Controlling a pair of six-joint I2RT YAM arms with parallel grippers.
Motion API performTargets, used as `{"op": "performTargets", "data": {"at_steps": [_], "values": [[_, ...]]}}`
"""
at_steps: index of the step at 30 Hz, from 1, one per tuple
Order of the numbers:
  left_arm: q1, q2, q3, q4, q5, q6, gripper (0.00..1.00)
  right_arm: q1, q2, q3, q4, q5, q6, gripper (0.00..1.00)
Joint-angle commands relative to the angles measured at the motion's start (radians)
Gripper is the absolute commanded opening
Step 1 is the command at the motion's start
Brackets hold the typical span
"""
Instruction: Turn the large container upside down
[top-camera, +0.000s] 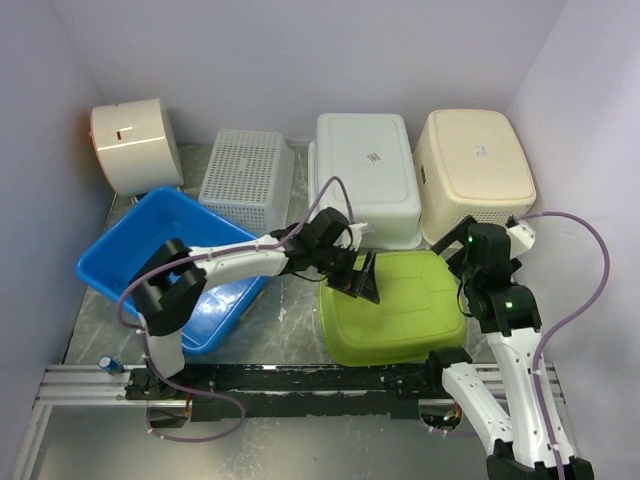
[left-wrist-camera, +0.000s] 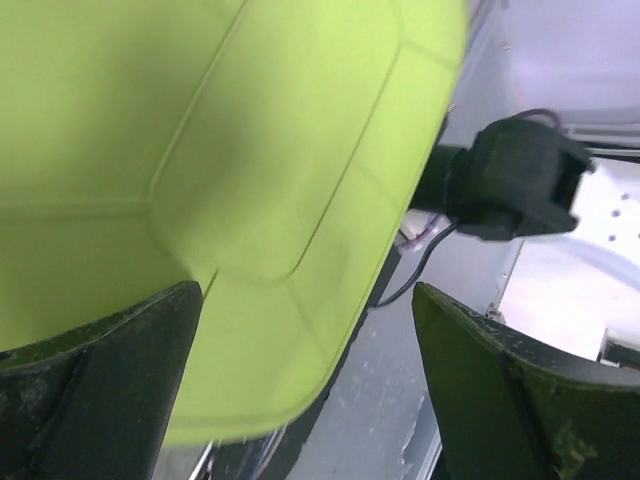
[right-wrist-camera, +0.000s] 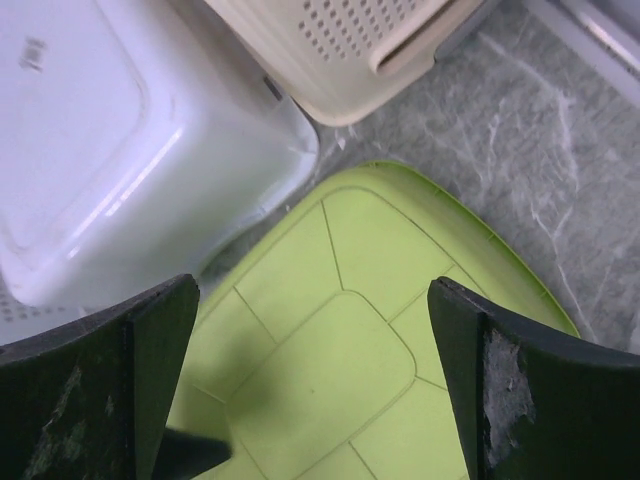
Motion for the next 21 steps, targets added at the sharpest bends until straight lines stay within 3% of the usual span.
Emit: {"op": "performTargets", "data": {"at_steps": [1, 4, 7, 14, 21], "values": [[-0.043, 0.138, 0.112, 0.178, 0.087, -0.024, 1.0, 0.003, -0.032, 0.062, 0.004, 0.061, 0.025, 1.0], [-0.07, 0.214, 0.23, 0.133, 0.091, 0.014, 1.0, 0.002, -0.045, 0.074, 0.046, 0.041, 0.016, 1.0], [-0.081, 0.161, 0.287, 0.022, 0.008, 0.072, 1.0, 0.002, -0.038, 0.077, 0.048, 0.038, 0.009, 1.0], [-0.08, -0.127, 0.005, -0.142, -0.203, 0.01, 1.0, 0.003, -0.053, 0.013, 0.079, 0.034, 0.003, 1.0], [-0.078, -0.192, -0.148, -0.26, -0.323, -0.101, 1.0, 0.002, -0.029, -0.016, 0.125, -0.001, 0.005, 1.0]]}}
